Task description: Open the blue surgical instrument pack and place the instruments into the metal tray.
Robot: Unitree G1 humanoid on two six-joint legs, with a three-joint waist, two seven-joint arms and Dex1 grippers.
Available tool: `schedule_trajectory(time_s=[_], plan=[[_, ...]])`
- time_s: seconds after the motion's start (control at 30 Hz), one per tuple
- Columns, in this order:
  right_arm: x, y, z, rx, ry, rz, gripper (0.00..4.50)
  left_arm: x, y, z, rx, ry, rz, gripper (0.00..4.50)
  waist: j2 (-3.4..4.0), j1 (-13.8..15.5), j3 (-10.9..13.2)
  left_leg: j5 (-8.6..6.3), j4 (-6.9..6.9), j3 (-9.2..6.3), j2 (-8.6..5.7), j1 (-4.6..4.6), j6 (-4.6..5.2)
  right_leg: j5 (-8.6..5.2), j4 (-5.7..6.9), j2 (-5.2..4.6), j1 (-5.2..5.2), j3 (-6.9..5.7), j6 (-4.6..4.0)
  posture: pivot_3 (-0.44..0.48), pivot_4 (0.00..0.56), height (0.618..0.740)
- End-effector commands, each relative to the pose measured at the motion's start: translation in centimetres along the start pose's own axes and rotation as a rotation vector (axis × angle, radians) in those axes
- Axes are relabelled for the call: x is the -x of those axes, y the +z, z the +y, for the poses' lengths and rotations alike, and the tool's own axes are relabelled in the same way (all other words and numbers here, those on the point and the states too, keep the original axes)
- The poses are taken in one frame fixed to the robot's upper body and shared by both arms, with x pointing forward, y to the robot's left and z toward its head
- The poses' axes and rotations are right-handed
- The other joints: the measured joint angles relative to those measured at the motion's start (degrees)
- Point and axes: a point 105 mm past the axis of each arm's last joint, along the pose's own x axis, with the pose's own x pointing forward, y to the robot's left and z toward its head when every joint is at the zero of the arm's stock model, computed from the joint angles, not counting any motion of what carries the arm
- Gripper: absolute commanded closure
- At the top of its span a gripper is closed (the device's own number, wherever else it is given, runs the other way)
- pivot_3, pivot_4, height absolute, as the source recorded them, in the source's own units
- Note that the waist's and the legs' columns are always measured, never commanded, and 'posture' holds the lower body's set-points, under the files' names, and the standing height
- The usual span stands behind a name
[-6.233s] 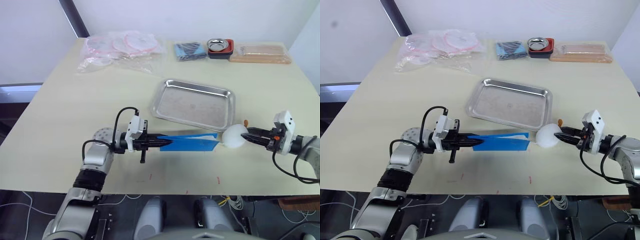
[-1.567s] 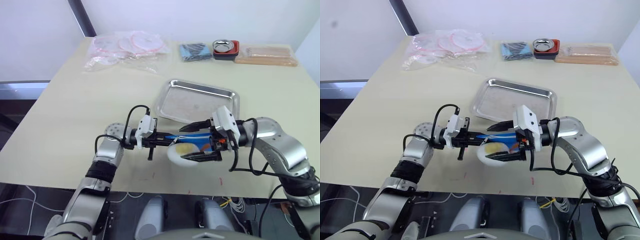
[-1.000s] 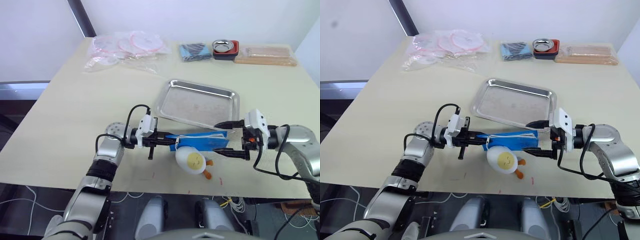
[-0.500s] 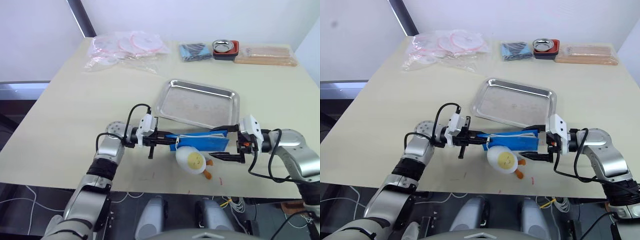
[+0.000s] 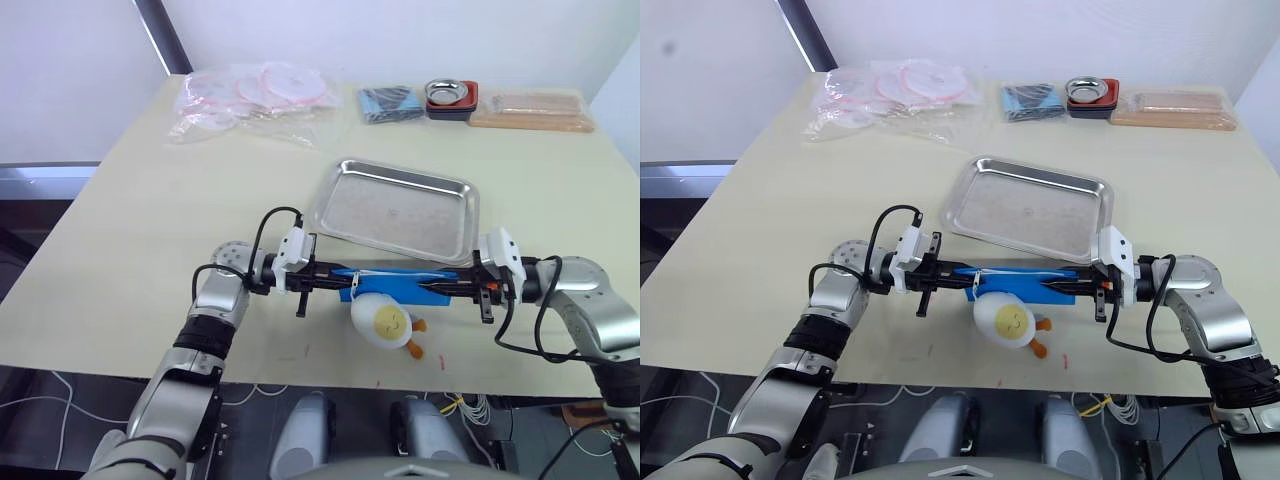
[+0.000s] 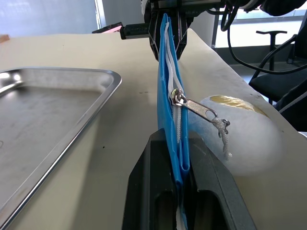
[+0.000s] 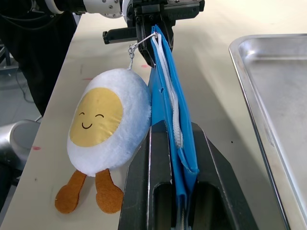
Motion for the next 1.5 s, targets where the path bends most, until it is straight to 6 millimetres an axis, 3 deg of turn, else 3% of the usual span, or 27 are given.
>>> schedule_trajectory(time_s=[0.03, 0.07, 0.13, 0.17, 0.3, 0.4, 0.43, 0.67, 0.87, 1.2, 1.5], plan=[[-0.2, 0.6, 0.3, 0.042, 0.013, -0.009, 4.41, -0.3, -1.6, -0.9, 0.057, -0.038, 0.054, 4.50, 0.00, -0.01, 0.00, 0.00, 0.00, 0.00, 0.00, 0.00, 0.00, 0.00, 0.00, 0.00, 0.00, 0.00, 0.00, 0.000, 0.150, 0.740], [-0.3, 0.6, 0.3, 0.040, 0.011, -0.015, 4.41, -0.3, -1.5, -0.7, 0.061, -0.029, 0.051, 4.50, 0.00, -0.01, 0.00, 0.00, 0.00, 0.00, 0.00, 0.00, 0.00, 0.00, 0.00, 0.00, 0.00, 0.00, 0.00, 0.000, 0.150, 0.740], [-0.3, 0.6, 0.3, 0.038, 0.010, -0.020, 4.50, -0.1, -1.2, -0.1, 0.071, 0.007, 0.050, 3.73, 0.00, -0.04, 0.00, 0.00, 0.00, 0.00, 0.00, 0.00, 0.00, 0.00, 0.00, 0.00, 0.00, 0.00, 0.00, 0.000, 0.150, 0.740], [-0.4, 0.6, 0.4, 0.037, 0.009, -0.022, 4.50, 0.1, -1.1, 0.2, 0.072, 0.027, 0.048, 3.59, 0.00, -0.10, 0.00, 0.00, 0.00, 0.00, 0.00, 0.00, 0.00, 0.00, 0.00, 0.01, 0.00, 0.00, 0.00, 0.000, 0.150, 0.740], [-0.3, 0.5, 0.3, 0.029, 0.004, -0.026, 4.50, 0.8, -0.3, 1.0, 0.081, 0.092, 0.024, 1.63, 0.01, -0.42, 0.05, 0.00, -0.01, -0.01, -0.02, -0.09, 0.00, 0.00, 0.01, 0.07, -0.07, 0.00, 0.00, 0.000, 0.150, 0.740], [-0.1, 0.4, 0.3, 0.023, -0.003, -0.027, 4.50, 2.1, 0.0, 0.6, 0.086, 0.114, 0.024, 0.25, 0.01, -1.03, 0.06, 0.00, -0.03, -0.01, 0.04, -0.10, 0.00, 0.00, -0.01, 0.06, -0.08, 0.00, -0.01, 0.000, 0.150, 0.740], [0.0, 0.4, 0.2, 0.022, -0.005, -0.027, 4.50, 2.5, 0.1, 0.2, 0.091, 0.114, 0.026, 0.12, 0.01, -1.08, 0.06, 0.00, -0.04, -0.01, 0.08, -0.10, 0.00, 0.00, -0.02, 0.05, -0.08, 0.01, -0.01, 0.000, 0.150, 0.740], [0.0, 0.2, 0.1, 0.015, -0.018, -0.032, 4.50, 4.5, 0.9, -3.1, 0.193, 0.081, 0.016, 0.12, 0.05, -1.50, 0.11, 0.00, -0.08, 0.01, 0.14, -0.10, 0.00, 0.00, -0.01, 0.00, -0.11, 0.02, -0.01, 0.000, 0.150, 0.740], [-0.6, 1.2, -0.9, 0.011, -0.060, -0.105, 4.50, 2.8, 0.6, -5.4, 0.253, 0.047, 0.018, 0.12, 0.08, -1.33, 0.13, 0.00, -0.08, 0.02, 0.15, -0.07, 0.00, -0.01, 0.00, -0.02, -0.10, 0.03, -0.02, 0.000, 0.150, 0.740], [-0.3, 1.6, -1.5, 0.018, -0.118, -0.137, 4.50, -0.2, -1.3, -5.6, 0.328, 0.121, 0.001, 0.12, 0.09, -1.45, 0.15, 0.00, -0.10, 0.06, 0.14, -0.10, -0.01, 0.00, -0.01, -0.01, -0.13, 0.06, -0.02, 0.000, 0.150, 0.740], [-0.4, 0.7, -1.0, 0.008, -0.114, -0.114, 4.50, -2.8, -2.2, -4.7, 0.405, 0.154, -0.024, 0.12, 0.09, -1.39, 0.15, 0.00, -0.09, 0.08, 0.13, -0.08, -0.01, 0.00, 0.02, -0.01, -0.13, 0.07, -0.02, 0.000, 0.150, 0.740]])
